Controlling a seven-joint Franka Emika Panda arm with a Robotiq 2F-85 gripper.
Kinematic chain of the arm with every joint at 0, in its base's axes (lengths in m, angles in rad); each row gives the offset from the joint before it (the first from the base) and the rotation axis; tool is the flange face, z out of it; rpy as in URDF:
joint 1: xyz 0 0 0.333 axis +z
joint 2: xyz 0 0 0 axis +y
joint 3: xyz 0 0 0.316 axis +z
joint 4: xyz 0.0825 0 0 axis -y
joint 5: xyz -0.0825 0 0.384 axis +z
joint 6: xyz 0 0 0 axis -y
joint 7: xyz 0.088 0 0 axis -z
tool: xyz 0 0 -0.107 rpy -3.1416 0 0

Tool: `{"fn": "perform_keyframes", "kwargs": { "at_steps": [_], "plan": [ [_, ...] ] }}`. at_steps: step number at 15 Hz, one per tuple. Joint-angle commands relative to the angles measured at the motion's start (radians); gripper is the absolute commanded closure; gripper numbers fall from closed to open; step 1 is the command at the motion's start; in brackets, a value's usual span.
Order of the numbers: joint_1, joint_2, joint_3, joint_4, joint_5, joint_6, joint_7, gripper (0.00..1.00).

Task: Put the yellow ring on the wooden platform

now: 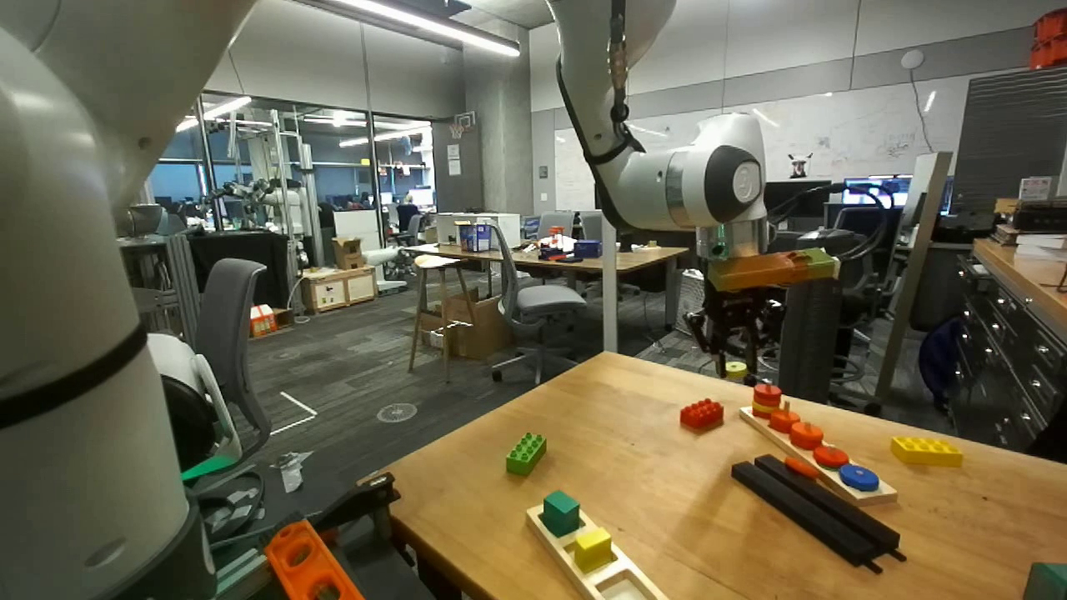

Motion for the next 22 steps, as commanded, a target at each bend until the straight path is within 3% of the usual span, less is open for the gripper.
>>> {"fn": "perform_keyframes", "kwargs": {
  "at_steps": [1,8,22],
  "plan": [
    [0.036,-0.028,-0.052,-0.021,-0.084,0.035,0.138,0.77],
    [0.013,0.000,-0.073,0.009,-0.146,0.027,0.267,0.77],
    [-0.110,0.102,0.012,0.159,-0.029,-0.062,0.226,0.77]
  ]
}}
